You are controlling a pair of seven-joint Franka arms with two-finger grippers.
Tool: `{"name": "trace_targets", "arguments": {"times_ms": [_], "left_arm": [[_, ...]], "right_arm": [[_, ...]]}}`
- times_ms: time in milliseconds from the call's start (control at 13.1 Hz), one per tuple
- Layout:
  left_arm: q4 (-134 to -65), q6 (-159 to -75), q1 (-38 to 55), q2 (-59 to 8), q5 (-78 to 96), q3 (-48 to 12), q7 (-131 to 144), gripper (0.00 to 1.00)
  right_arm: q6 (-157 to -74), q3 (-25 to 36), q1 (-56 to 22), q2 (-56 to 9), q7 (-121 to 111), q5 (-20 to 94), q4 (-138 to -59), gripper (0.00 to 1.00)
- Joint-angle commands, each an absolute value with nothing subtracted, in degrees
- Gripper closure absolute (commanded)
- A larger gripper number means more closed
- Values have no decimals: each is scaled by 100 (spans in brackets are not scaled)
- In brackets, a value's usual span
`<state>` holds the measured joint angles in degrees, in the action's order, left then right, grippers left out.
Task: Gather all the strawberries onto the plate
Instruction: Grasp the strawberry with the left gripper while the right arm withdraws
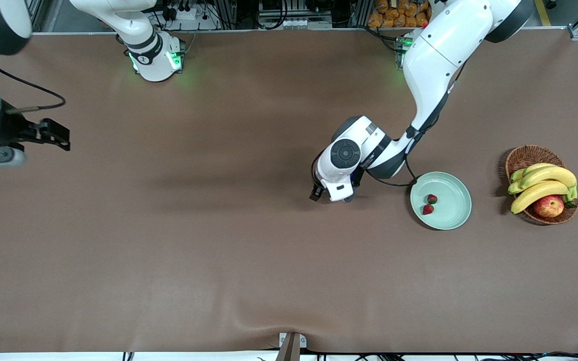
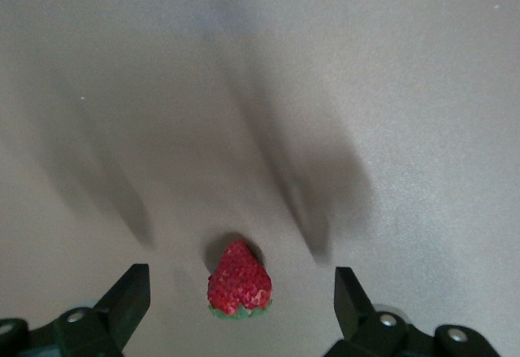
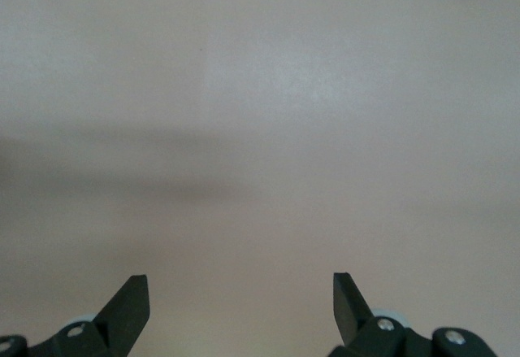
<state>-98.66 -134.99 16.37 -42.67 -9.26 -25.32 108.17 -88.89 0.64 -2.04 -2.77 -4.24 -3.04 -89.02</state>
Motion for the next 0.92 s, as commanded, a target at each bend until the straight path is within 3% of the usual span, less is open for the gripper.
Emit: {"name": "trace_targets", "arguments": {"times_ms": [0,306,611,688,764,840], "left_arm": [[-9958,-13684,1644,-4219,-1011,-2531,10951,6],[-9949,-13763,1644,-4333,-1011,-2531,10951,23],[-9941,-13764,1714,-4368,-1011,-2523,10951,29],[-9914,-13764,1714,-4377,-1002,-2531,10951,35],[-9905,-13764,1714,-4386,-1002,-2531,10951,49],[-9888,-13764,1714,-4394,-1011,-2523,10951,71]], "right_arm": [[-8807,26,44,-71,-343,-97,-8965,0],[-8780,26,149,-26,-308,-88,-8947,0],[-8754,35,281,-44,-308,-88,-8746,0],[-8745,18,333,-70,-316,-79,-8736,0],[-8684,18,334,-88,-316,-36,-8719,0],[-8684,18,343,-97,-308,34,-8719,0]]}}
